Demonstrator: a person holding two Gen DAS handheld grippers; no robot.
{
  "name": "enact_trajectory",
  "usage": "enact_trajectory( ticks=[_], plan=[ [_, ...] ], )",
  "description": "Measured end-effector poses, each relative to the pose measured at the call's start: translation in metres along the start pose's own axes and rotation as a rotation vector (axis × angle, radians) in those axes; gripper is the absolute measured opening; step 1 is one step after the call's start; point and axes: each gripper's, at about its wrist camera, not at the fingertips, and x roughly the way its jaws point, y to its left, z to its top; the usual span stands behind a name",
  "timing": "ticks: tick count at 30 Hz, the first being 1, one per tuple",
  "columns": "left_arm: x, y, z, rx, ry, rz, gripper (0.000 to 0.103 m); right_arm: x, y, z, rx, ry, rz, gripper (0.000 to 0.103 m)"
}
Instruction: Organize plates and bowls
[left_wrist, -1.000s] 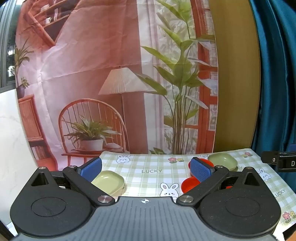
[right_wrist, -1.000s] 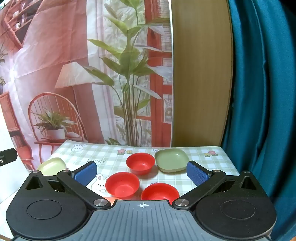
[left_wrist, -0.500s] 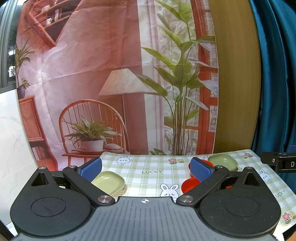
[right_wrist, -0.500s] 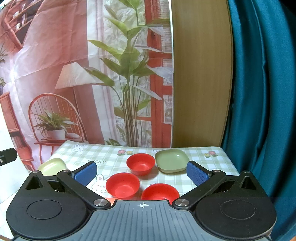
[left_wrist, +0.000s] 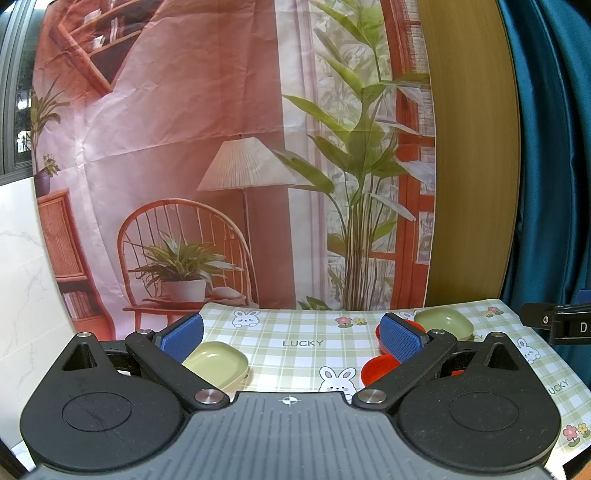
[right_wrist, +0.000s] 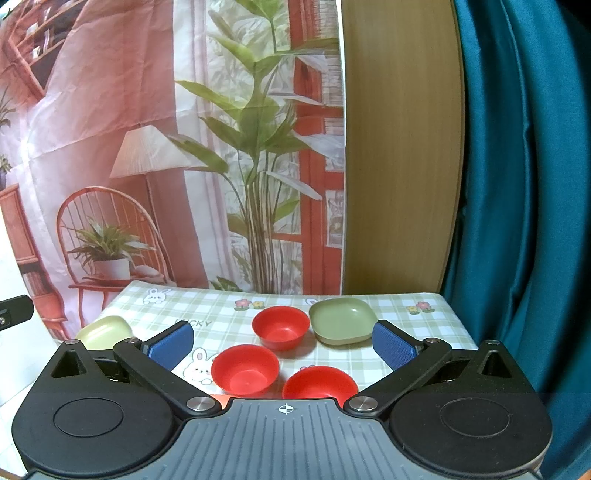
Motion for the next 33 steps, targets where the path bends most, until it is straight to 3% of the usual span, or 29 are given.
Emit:
enact_trajectory(
  ticks=[33],
  plan=[
    [-0.0022,-0.0004,0.0049,-0.002,-0.005,-0.001,0.103,-0.001,0.0026,-0.0005,-0.002,-0.003,-0.002,0.103]
  ],
)
